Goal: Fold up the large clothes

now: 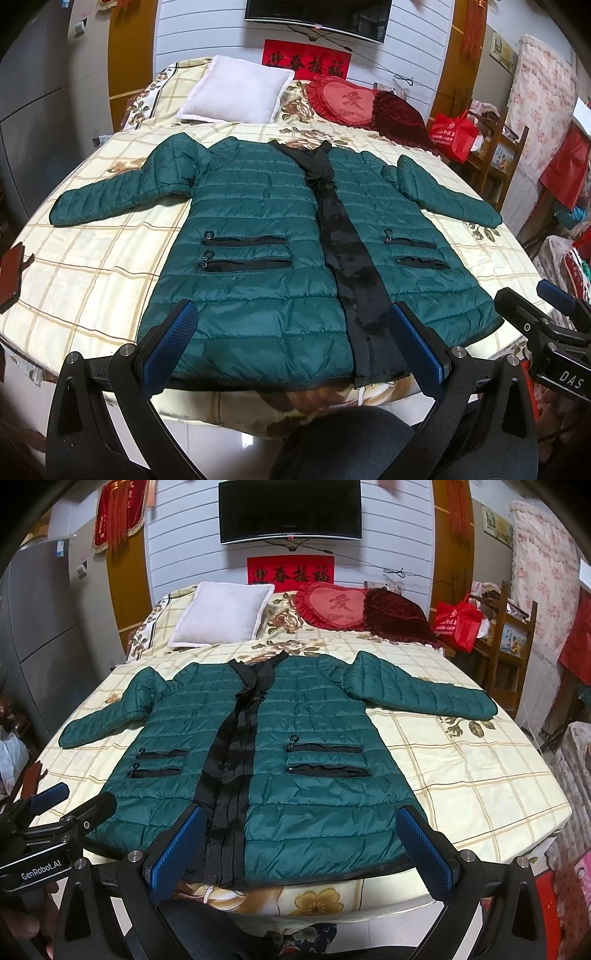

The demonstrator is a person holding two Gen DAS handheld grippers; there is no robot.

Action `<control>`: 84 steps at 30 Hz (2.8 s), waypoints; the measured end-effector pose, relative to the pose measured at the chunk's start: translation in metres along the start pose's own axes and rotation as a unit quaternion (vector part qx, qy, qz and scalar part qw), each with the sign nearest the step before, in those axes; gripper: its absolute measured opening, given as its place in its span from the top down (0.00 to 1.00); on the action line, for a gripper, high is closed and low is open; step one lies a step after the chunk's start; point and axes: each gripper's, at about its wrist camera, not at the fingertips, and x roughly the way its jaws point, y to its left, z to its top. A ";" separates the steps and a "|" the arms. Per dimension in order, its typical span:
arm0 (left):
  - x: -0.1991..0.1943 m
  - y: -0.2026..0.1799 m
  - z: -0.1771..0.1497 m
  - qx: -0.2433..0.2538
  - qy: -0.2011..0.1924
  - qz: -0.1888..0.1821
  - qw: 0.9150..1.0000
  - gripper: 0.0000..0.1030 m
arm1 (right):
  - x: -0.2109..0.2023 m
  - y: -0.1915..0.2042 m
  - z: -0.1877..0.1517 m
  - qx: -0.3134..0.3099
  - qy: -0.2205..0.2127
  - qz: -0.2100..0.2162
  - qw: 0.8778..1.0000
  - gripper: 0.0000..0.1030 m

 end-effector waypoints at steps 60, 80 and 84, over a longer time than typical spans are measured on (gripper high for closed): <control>0.150 0.075 0.090 0.009 -0.038 0.104 0.994 0.00 | 0.184 -0.026 0.071 -0.054 0.014 -0.061 0.997 0.01; 0.169 0.120 0.039 -0.098 0.048 0.081 0.991 0.00 | 0.209 -0.046 0.028 -0.136 0.051 -0.024 0.989 0.01; 0.168 0.112 0.040 -0.078 0.050 0.080 0.992 0.00 | 0.200 -0.057 0.020 -0.126 0.062 -0.025 0.990 0.01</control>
